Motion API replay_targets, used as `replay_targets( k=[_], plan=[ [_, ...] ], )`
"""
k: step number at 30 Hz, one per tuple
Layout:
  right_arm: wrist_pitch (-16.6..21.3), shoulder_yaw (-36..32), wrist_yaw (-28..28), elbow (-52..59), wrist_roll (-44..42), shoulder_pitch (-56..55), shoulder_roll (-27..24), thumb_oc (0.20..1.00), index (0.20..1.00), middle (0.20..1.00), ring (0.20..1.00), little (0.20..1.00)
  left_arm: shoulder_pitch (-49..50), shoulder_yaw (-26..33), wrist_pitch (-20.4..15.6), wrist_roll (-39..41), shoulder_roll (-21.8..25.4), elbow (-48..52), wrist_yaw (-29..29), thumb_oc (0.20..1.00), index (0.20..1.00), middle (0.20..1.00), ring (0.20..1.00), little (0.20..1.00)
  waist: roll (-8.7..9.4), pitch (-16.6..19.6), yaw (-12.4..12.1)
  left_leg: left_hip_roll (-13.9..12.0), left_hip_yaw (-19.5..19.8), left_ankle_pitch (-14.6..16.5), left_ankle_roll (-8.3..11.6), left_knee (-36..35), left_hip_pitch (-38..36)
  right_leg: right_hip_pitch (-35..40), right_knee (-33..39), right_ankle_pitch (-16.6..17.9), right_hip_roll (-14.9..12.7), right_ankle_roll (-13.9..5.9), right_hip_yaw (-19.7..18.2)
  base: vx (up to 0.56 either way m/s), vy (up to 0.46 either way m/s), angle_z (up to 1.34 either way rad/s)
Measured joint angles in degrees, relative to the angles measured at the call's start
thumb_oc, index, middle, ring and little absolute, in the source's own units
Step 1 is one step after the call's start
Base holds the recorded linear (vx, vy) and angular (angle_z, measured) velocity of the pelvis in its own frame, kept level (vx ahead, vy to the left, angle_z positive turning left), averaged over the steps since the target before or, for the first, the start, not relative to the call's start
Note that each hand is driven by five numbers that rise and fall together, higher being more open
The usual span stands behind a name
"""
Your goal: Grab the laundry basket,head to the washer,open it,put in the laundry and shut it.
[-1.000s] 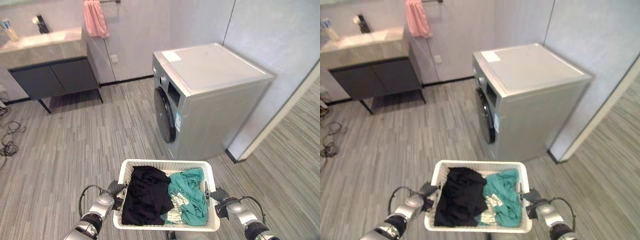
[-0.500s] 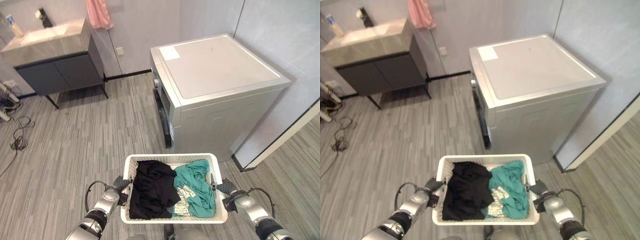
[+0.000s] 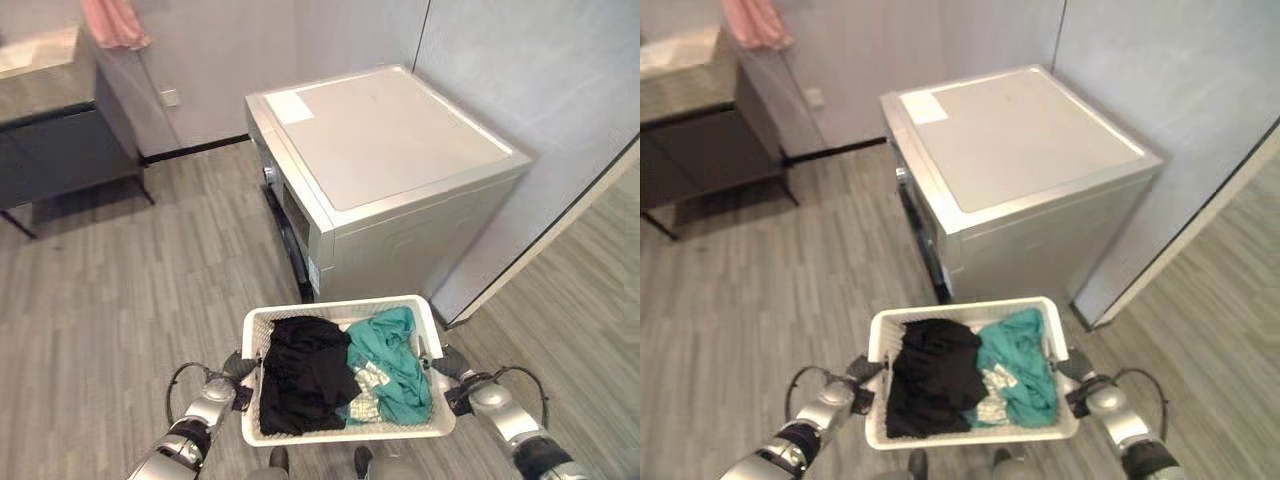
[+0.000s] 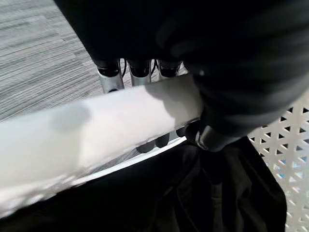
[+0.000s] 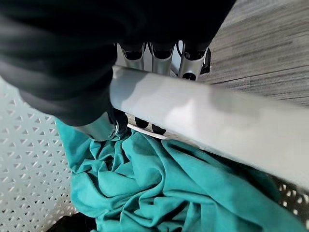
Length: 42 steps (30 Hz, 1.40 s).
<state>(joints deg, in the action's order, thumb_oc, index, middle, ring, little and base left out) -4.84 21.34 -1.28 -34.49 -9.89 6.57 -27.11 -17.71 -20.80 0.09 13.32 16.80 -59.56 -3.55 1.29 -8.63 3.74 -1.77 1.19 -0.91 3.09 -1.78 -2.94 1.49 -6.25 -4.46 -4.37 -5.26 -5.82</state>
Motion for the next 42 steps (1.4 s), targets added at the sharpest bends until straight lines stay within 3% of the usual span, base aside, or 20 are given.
replay_targets(
  k=[6, 15, 26, 32, 37, 38, 39, 42],
  plan=[
    [0.00, 0.11, 0.05, -0.17, 0.14, -0.25, 1.69, 0.200, 0.200, 0.200, 0.200, 0.200, 0.75, 1.13, -0.35, -0.40, 1.03, 0.14, 0.01, 0.200, 0.200, 0.200, 0.200, 0.200, -0.28, 0.08, -1.65, 2.13, -1.46, 0.37, -0.59, -0.61, -1.96, 2.91, 3.65, 0.69, -2.32, -1.74, 0.02, 0.01, 0.077, -0.08],
    [0.00, -0.16, 0.05, -1.03, 0.11, -0.12, 1.51, 0.200, 0.200, 0.200, 0.200, 0.200, 2.59, 1.50, 0.10, -0.90, 0.99, 3.21, -0.14, 0.200, 0.200, 0.200, 0.200, 0.200, -0.90, 0.76, -1.68, 1.31, -1.64, 0.70, -1.11, -0.20, -2.07, 3.61, 4.57, 1.50, -1.45, -1.39, -0.01, 0.03, 0.053, -0.02],
    [0.02, -2.12, 0.06, 0.36, -0.01, 0.32, 1.88, 0.200, 0.200, 0.200, 0.200, 0.200, 5.29, 2.05, 1.58, -0.89, 3.30, 12.01, -0.50, 0.200, 0.200, 0.200, 0.200, 0.200, -0.73, 1.72, -2.95, 2.80, -0.10, 1.05, -2.01, 0.72, -0.77, 3.61, 4.43, 1.42, -2.92, -1.73, 1.52, 0.00, 0.122, 0.07],
    [-0.06, -2.06, 1.58, 3.58, -0.01, 1.25, 0.32, 0.200, 0.200, 0.200, 0.200, 0.200, 8.55, 3.20, 3.64, -0.96, 6.32, 21.48, -0.37, 0.200, 0.200, 0.200, 0.200, 0.200, -0.92, 1.84, -3.62, 5.56, -0.28, 2.54, -4.42, 3.38, 1.28, 1.70, 1.29, 1.40, -5.51, -1.85, 1.63, -0.04, 0.188, 0.01],
    [-0.50, -0.25, 3.09, 5.14, -0.02, 4.02, 0.22, 0.200, 0.200, 0.200, 0.200, 0.200, 12.30, 7.09, 3.93, -0.95, 8.11, 26.32, 0.27, 0.200, 0.200, 0.200, 0.200, 0.200, -0.75, 2.12, -5.33, 7.54, -0.60, 2.72, -6.64, 2.87, 0.78, -0.15, -2.43, 1.26, -6.98, -2.20, 4.39, 0.01, 0.145, -0.03],
    [-0.60, 0.42, 3.27, 5.14, -0.05, 4.05, 0.21, 0.200, 0.200, 0.200, 0.200, 0.200, 12.44, 7.22, 4.08, -0.97, 8.50, 26.21, 0.44, 0.200, 0.200, 0.200, 0.200, 0.200, -1.16, 1.99, -5.52, 7.44, 0.49, 1.67, -8.05, 1.74, -0.26, -2.34, -6.59, -0.24, -6.30, -2.78, 4.03, 0.05, 0.164, 0.39],
    [-1.31, 1.52, 4.07, 5.59, -0.07, 4.04, 0.01, 0.200, 0.200, 0.200, 0.200, 0.200, 12.45, 7.21, 4.50, -1.03, 9.66, 26.13, 1.53, 0.200, 0.200, 0.200, 0.200, 0.200, -1.30, 1.92, -5.29, 6.86, 2.32, 0.76, -8.34, 0.39, -0.92, -4.35, -9.17, -3.29, -3.15, -1.87, 2.34, 0.04, 0.136, 0.45],
    [-2.91, 5.26, 5.79, 9.35, -0.07, 4.86, -2.51, 0.200, 0.200, 0.200, 0.200, 0.200, 12.94, 7.22, 5.50, -2.00, 12.28, 26.12, 3.78, 0.200, 0.200, 0.200, 0.200, 0.200, -0.59, 1.98, -5.74, 6.48, 3.38, 0.26, -7.84, 0.59, -0.76, -9.12, -10.15, -3.83, 4.74, -0.99, -0.48, 0.02, 0.035, 0.41]
  ],
)
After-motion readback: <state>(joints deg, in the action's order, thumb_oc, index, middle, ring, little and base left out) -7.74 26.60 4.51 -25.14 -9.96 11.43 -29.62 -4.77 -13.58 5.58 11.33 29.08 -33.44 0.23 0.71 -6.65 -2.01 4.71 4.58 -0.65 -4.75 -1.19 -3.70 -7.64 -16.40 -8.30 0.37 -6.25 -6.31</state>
